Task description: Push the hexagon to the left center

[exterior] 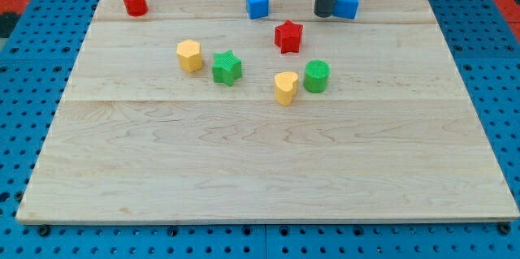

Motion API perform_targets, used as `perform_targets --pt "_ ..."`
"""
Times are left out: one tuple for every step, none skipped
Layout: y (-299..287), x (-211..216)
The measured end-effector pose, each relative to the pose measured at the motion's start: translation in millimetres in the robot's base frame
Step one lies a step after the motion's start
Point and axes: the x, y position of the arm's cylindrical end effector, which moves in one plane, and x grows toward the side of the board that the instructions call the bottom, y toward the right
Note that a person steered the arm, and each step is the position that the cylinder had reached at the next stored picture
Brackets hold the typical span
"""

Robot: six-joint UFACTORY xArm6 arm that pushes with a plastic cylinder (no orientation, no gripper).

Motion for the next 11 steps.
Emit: perform_targets --pt "30.3 -7.0" --pt "27.6 -7.0" --pt "0.1 -4.1" --pt "-26.3 0.4" --pt "-46.0 0.4" --pt "-32.2 8.5" --pt "-54.2 24.4" --pt "-93.1 26.8" --pt "-111.2 42.4" --pt "-151.1 85.0" --pt "-199.9 100.1"
